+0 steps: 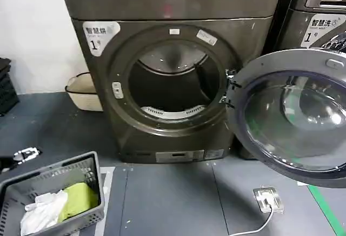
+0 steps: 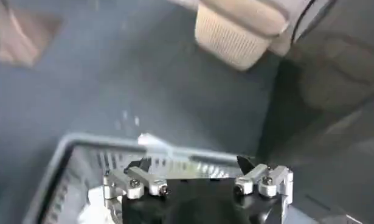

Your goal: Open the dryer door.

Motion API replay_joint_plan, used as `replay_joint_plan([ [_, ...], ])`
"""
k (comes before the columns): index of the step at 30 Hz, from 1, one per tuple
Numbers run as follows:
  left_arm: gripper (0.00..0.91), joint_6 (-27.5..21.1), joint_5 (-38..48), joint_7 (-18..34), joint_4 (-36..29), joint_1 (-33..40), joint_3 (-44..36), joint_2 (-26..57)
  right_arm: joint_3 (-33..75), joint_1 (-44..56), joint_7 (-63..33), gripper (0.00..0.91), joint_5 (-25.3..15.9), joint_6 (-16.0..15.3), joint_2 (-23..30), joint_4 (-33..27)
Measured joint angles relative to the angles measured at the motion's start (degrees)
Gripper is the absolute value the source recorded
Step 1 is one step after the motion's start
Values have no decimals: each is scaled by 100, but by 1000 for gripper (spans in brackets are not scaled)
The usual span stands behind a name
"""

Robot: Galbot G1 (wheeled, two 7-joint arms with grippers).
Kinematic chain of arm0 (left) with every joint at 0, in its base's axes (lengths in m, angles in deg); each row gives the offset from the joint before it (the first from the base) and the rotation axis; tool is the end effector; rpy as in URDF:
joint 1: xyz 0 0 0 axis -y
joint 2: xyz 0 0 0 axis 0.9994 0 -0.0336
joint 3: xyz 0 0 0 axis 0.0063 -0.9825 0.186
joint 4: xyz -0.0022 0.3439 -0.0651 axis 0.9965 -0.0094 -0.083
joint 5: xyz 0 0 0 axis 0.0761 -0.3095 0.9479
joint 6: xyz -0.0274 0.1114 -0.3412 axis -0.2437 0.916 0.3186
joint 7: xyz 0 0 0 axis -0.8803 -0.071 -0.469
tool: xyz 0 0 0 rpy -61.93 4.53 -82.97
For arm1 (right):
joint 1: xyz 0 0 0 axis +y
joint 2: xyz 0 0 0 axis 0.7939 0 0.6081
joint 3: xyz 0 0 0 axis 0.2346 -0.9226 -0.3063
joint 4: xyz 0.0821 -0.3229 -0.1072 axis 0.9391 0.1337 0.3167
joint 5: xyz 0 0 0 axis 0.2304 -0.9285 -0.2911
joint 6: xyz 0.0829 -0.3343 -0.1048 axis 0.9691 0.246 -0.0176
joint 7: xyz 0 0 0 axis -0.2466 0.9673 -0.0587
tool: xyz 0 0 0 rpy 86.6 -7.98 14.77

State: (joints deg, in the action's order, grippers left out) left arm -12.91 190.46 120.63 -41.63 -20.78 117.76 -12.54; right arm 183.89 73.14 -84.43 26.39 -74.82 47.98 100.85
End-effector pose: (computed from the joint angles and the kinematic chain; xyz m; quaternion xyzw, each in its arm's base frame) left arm 0.3049 0.3061 -0.0961 0.1772 -0.8647 0.2135 0.4187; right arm -0.0117 -0.4165 -0.1878 -0.5332 -0.7904 0.2908 0.0796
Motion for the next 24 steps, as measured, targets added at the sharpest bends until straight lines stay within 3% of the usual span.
replay_joint_plan([
  [6, 907, 2, 1587, 903, 118, 304, -797, 542, -116, -3, 11, 907, 28, 4, 2, 27],
  [15, 907, 4, 3323, 1459, 345, 756, -1638, 1249, -142, 11, 3, 907, 194, 34, 96, 38],
  [24, 907, 9, 4416, 1851, 661, 998, -1806, 1437, -136, -54, -45, 907, 325, 50, 162, 77],
])
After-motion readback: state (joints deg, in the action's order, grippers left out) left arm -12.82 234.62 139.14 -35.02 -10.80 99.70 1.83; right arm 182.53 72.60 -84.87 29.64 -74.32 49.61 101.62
